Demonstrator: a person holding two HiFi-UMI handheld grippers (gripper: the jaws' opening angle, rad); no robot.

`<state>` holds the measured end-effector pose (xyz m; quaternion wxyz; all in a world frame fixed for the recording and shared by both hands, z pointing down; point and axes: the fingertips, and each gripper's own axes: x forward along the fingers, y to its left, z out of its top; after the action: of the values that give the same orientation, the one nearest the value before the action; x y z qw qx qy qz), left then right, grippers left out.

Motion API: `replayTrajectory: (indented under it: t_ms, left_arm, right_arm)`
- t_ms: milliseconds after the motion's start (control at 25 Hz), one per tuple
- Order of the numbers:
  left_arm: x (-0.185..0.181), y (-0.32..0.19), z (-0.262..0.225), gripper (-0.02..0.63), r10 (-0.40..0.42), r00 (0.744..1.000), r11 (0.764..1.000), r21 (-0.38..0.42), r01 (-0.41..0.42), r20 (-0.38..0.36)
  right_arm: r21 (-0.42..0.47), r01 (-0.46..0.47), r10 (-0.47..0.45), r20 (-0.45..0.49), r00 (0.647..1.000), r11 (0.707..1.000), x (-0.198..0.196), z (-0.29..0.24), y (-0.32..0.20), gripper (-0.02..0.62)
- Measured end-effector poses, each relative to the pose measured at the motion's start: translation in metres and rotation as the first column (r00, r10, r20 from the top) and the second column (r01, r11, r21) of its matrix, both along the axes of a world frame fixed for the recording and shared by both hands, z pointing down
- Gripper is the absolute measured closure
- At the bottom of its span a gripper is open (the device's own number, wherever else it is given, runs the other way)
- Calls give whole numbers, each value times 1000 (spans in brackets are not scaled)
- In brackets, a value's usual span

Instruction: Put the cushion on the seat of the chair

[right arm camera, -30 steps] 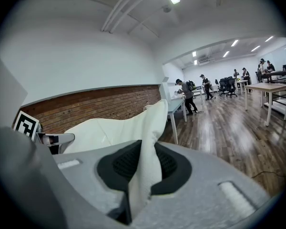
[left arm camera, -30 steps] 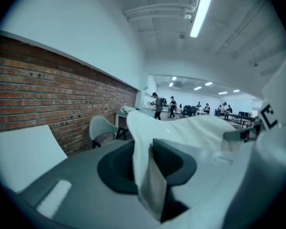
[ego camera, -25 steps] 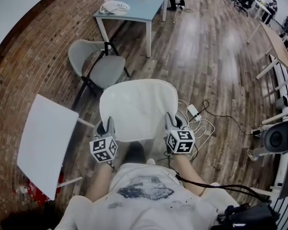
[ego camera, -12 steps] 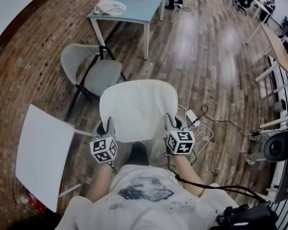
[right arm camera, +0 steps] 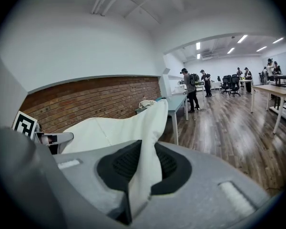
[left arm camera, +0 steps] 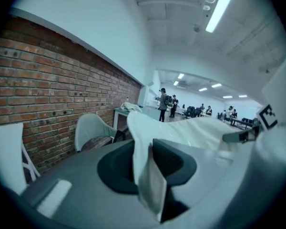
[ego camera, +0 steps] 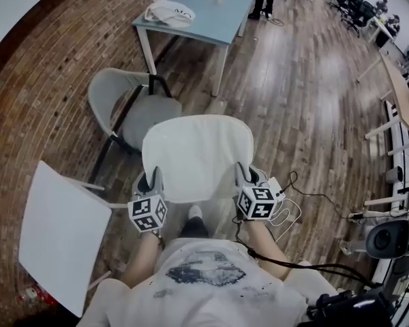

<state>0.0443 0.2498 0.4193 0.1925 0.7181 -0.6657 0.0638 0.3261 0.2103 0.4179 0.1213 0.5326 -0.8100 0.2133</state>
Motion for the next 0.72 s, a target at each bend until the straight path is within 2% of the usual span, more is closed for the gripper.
replayTrajectory:
  t_ms: [280,720]
  left_arm:
    - [-53,-56,-4,519,-63,998,998,18,64,-4]
    - [-93,-121,7,520,-197,980,980,13,197,6]
  right_arm:
    - [21,62,-63,3,998,998,-55,-8,-74,550]
    - [5,198,-198,15,980,980,-105,10,-177,549]
